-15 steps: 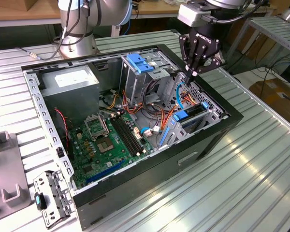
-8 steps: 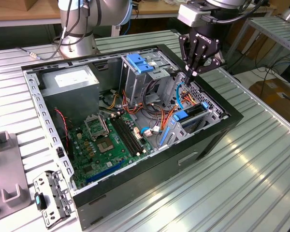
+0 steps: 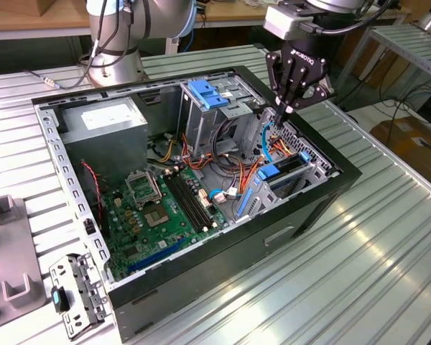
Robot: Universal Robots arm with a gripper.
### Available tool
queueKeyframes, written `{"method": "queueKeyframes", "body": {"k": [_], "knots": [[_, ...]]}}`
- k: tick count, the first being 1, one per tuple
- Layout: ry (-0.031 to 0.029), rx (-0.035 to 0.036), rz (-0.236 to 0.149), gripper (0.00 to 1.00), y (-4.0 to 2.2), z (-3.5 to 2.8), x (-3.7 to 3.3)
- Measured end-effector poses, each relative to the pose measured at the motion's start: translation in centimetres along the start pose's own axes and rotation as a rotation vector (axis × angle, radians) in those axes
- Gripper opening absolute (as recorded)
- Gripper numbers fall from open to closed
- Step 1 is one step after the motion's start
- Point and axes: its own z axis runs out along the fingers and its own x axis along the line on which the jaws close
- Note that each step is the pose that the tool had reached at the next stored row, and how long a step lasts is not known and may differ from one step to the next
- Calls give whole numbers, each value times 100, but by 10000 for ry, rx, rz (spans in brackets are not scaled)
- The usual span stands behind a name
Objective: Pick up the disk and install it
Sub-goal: 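Insert the second disk wire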
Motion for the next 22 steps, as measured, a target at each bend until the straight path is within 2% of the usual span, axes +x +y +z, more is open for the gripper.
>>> {"method": "queueKeyframes", "body": {"k": [2,4,5,6,9,10,11,14,15,16,18,19,20,22], "knots": [[-4,-44,-5,11,-3,-2,1],[-79,-160,-10,11,-10,-5,1],[-127,-249,-14,11,-17,-7,2],[-151,-360,-13,11,-37,-14,2],[-156,-463,7,11,-93,-48,-8],[-140,-486,9,11,-100,-48,-22],[-71,-510,9,11,-107,-51,-56],[204,-590,11,11,-119,-52,-161],[236,-615,11,11,-119,-47,-168],[301,-667,9,11,-119,-37,-172],[498,-713,12,11,-123,-29,-174],[662,-722,18,11,-126,-18,-178],[795,-725,21,11,-133,-14,-185],[989,-730,28,11,-143,-3,-202]]}}
